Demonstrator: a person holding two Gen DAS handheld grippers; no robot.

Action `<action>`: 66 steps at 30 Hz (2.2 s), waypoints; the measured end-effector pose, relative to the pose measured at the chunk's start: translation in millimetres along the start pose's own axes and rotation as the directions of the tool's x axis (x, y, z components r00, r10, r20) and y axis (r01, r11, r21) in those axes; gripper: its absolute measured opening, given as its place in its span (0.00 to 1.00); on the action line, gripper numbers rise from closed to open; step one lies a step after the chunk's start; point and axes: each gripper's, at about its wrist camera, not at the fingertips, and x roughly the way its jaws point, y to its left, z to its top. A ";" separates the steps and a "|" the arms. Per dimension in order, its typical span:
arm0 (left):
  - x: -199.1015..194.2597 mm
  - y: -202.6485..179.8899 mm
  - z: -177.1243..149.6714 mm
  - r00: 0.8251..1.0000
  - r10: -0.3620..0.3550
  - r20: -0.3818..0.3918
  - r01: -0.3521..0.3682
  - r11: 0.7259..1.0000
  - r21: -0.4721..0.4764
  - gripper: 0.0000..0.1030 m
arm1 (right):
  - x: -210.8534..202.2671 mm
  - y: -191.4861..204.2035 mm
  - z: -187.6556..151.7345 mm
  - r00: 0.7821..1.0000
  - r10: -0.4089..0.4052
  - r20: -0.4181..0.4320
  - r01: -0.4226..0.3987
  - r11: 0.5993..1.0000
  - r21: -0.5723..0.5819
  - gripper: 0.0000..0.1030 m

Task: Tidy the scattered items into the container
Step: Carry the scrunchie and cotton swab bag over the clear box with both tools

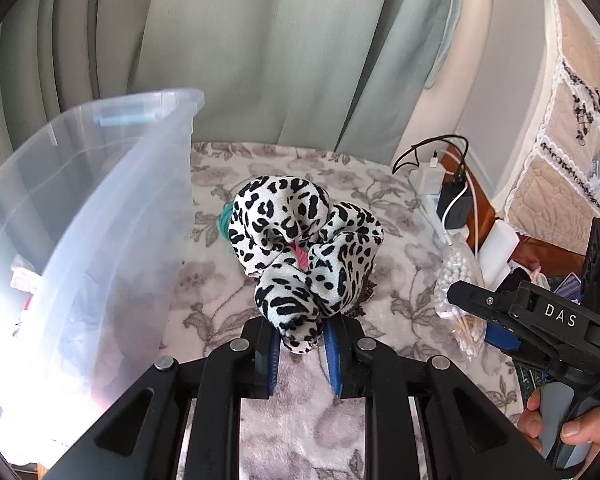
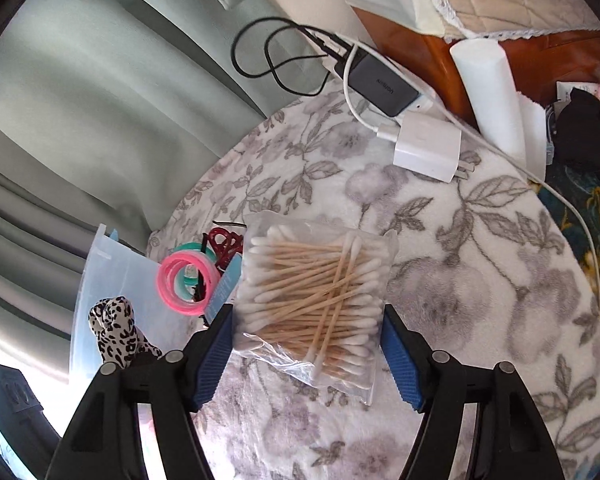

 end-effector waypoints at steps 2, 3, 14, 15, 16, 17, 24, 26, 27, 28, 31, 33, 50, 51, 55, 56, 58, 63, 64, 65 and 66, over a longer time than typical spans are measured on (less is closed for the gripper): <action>-16.5 -3.0 2.6 0.999 -0.009 0.033 0.009 1.000 0.007 0.19 | -16.7 6.6 -1.9 0.999 0.020 0.026 -0.020 1.000 -0.013 0.71; -25.6 -4.7 3.0 0.999 -0.012 0.051 0.012 1.000 0.011 0.19 | -25.1 10.4 -3.1 0.999 0.029 0.039 -0.028 0.999 -0.021 0.71; -110.2 -10.4 3.9 0.972 -0.060 0.228 0.048 0.997 0.054 0.19 | -113.5 56.3 -23.2 0.977 0.124 0.175 -0.099 0.985 -0.144 0.71; -116.4 -10.3 3.8 0.968 -0.066 0.244 0.053 0.997 0.058 0.19 | -120.1 61.4 -25.3 0.974 0.132 0.186 -0.104 0.982 -0.156 0.71; -122.7 -10.1 3.7 0.963 -0.073 0.259 0.059 0.996 0.063 0.19 | -125.6 65.9 -27.3 0.971 0.139 0.193 -0.106 0.980 -0.170 0.71; -128.5 -9.6 3.3 0.958 -0.080 0.275 0.064 0.996 0.066 0.19 | -130.9 70.2 -29.2 0.969 0.146 0.200 -0.109 0.977 -0.183 0.71; -162.9 3.4 2.9 0.934 -0.079 0.348 0.070 0.997 0.038 0.19 | -161.9 105.1 -46.7 0.945 0.223 0.241 -0.151 0.947 -0.285 0.71; -170.5 14.6 2.5 0.929 -0.064 0.363 0.063 0.998 0.016 0.19 | -166.6 115.8 -51.3 0.937 0.251 0.243 -0.170 0.935 -0.310 0.72; -174.3 20.4 2.4 0.927 -0.057 0.371 0.059 0.998 0.004 0.19 | -168.2 121.0 -53.2 0.934 0.261 0.245 -0.177 0.931 -0.319 0.72; -177.1 25.9 2.8 0.925 -0.048 0.377 0.056 0.998 -0.008 0.19 | -169.8 126.3 -55.0 0.931 0.271 0.246 -0.183 0.926 -0.329 0.72; -183.8 41.9 2.5 0.919 -0.021 0.395 0.042 0.998 -0.045 0.19 | -168.5 142.3 -60.8 0.930 0.287 0.232 -0.189 0.911 -0.367 0.72; -186.9 52.8 1.6 0.916 -0.002 0.402 0.034 0.997 -0.071 0.19 | -165.2 152.1 -64.6 0.932 0.291 0.217 -0.191 0.902 -0.388 0.72; -177.7 152.1 0.7 0.939 0.119 0.324 -0.041 0.971 -0.236 0.19 | -103.7 216.6 -93.9 0.968 0.247 0.053 -0.184 0.833 -0.523 0.72; -175.3 156.7 0.2 0.941 0.123 0.316 -0.046 0.969 -0.241 0.19 | -98.5 221.5 -96.0 0.969 0.243 0.041 -0.185 0.826 -0.532 0.72; -166.3 173.9 -0.6 0.948 0.141 0.284 -0.066 0.964 -0.256 0.19 | -73.9 238.6 -102.3 0.975 0.223 -0.004 -0.186 0.802 -0.568 0.72; -164.6 177.7 -0.2 0.950 0.142 0.279 -0.069 0.964 -0.258 0.19 | -68.5 242.4 -103.9 0.976 0.217 -0.015 -0.186 0.797 -0.575 0.72; -161.1 185.2 1.0 0.953 0.141 0.270 -0.068 0.963 -0.261 0.19 | -57.7 250.0 -106.6 0.978 0.206 -0.037 -0.188 0.789 -0.585 0.72; -149.5 200.9 4.2 0.961 0.134 0.244 -0.068 0.964 -0.258 0.19 | -32.3 266.2 -109.6 0.981 0.180 -0.074 -0.187 0.770 -0.609 0.72; -146.7 204.1 4.7 0.963 0.130 0.238 -0.065 0.963 -0.261 0.19 | -27.8 269.5 -110.3 0.981 0.175 -0.080 -0.187 0.766 -0.615 0.72; -143.8 207.2 5.1 0.965 0.126 0.232 -0.063 0.963 -0.264 0.19 | -24.1 271.8 -111.2 0.982 0.172 -0.084 -0.186 0.762 -0.620 0.72; -140.1 210.3 5.5 0.967 0.123 0.223 -0.061 0.961 -0.268 0.19 | -20.7 274.0 -112.1 0.982 0.168 -0.087 -0.186 0.758 -0.625 0.72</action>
